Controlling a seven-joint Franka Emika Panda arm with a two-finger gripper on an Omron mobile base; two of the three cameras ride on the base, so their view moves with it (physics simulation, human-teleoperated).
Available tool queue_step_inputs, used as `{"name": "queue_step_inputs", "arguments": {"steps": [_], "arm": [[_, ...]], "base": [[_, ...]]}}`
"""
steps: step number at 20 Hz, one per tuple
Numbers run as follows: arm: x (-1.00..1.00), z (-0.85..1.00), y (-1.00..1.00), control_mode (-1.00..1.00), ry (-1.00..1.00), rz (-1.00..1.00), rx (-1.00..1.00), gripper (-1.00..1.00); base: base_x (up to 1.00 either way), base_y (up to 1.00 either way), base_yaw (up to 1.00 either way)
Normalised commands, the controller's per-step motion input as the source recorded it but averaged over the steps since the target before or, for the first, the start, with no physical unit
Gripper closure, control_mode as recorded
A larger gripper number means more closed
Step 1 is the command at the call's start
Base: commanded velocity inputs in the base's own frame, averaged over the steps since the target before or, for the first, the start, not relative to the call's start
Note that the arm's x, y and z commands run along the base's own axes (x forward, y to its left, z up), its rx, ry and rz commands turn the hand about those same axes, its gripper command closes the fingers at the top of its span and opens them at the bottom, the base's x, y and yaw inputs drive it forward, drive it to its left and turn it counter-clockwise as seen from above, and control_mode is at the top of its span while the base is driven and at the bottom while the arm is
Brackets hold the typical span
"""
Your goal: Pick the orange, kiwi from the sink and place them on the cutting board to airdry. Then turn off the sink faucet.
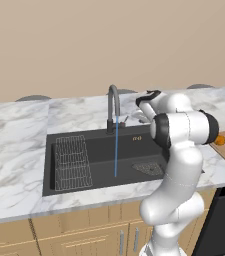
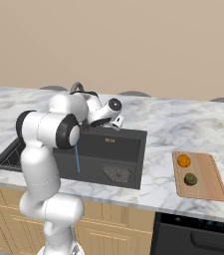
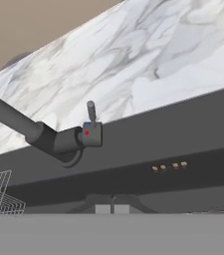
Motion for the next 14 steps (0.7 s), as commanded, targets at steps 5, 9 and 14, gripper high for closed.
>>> {"name": "queue_step_inputs", "arguments": {"steps": [5, 9, 14], "arm": [[0.11, -0.13, 0.06, -1.0, 0.0, 0.0, 0.01, 1.0], [0.07, -0.13, 0.1, -1.0, 0.0, 0.0, 0.0, 1.0], [0.1, -0.06, 0.05, -1.0, 0.0, 0.0, 0.01, 1.0]], "base": [[0.0, 0.0, 0.0], [0.0, 0.0, 0.0], [0.0, 0.0, 0.0]]}}
